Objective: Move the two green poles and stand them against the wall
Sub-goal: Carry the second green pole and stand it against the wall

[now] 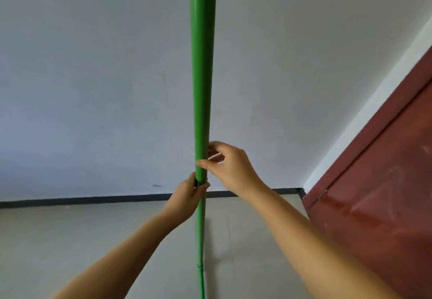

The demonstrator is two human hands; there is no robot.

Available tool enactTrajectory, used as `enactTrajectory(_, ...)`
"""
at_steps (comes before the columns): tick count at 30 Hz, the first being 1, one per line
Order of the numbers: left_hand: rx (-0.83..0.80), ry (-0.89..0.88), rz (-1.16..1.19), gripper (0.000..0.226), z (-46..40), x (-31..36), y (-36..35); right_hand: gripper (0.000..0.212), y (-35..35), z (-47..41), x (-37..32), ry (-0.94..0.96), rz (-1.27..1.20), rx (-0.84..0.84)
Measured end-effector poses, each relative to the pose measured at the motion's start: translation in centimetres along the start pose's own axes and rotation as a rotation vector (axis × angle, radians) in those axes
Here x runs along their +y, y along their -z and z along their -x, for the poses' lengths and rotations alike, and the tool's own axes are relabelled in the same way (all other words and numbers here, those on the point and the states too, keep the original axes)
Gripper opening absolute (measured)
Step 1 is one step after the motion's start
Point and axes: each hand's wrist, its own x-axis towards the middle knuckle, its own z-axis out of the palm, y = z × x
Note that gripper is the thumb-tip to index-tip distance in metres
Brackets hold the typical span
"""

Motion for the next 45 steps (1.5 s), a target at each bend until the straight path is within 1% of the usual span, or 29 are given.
enactTrajectory(2, 0.137, 0.105, 0.049, 0.021, -2.0, 2.1, -1.5, 0.018, 2.2, -3.4, 1.0, 0.046, 0.039, -0.153)
enactTrajectory(3, 0.14, 0.127, 0.062, 0.019, -2.3, 2.3, -1.5, 0.018, 2.3, -4.0, 1.1, 0.055, 0.062, -0.161)
enactTrajectory(7, 0.307, 0.239, 0.114, 0.015, -5.3, 4.7, -3.1, 0.022, 4.7, -8.8, 2.2, 0.153, 0.118, -0.327)
enactTrajectory(11, 0.412, 0.289, 0.15, 0.01, -7.9, 5.4, -3.6, 0.023, 5.6, -12.4, 3.1, 0.216, 0.12, -0.426)
enactTrajectory(16, 0.523, 0.321, 0.183, 0.012, -11.0, 5.7, -4.1, 0.025, 6.0, -16.5, 4.1, 0.289, 0.137, -0.515)
enactTrajectory(19, 0.551, 0.326, 0.176, 0.016, -12.7, 5.5, -4.1, 0.026, 6.3, -18.8, 4.5, 0.344, 0.157, -0.58)
enactTrajectory(23, 0.559, 0.327, 0.171, 0.013, -14.5, 5.0, -3.5, 0.024, 6.2, -21.6, 4.8, 0.39, 0.175, -0.697)
enactTrajectory(27, 0.583, 0.328, 0.183, 0.011, -16.1, 4.6, -2.5, 0.025, 5.6, -24.4, 4.1, 0.433, 0.215, -0.77)
enactTrajectory(31, 0.65, 0.371, 0.173, 0.018, -16.8, 4.6, -2.1, 0.028, 4.6, -26.4, 3.7, 0.508, 0.204, -0.85)
enactTrajectory(34, 0.702, 0.406, 0.165, 0.017, -16.5, 4.7, -1.5, 0.03, 3.4, -27.0, 3.4, 0.58, 0.183, -0.915)
enactTrajectory(37, 0.71, 0.444, 0.111, 0.028, -16.0, 4.5, 0.0, 0.031, 1.6, -27.5, 2.9, 0.649, 0.152, -0.94)
enactTrajectory(41, 0.781, 0.527, 0.091, 0.027, -15.1, 3.8, 1.4, 0.034, -0.8, -27.5, 1.9, 0.729, 0.135, -0.984)
enactTrajectory(45, 0.875, 0.574, 0.131, 0.027, -14.8, 3.3, 2.6, 0.033, -2.8, -27.7, 0.7, 0.76, 0.131, -0.985)
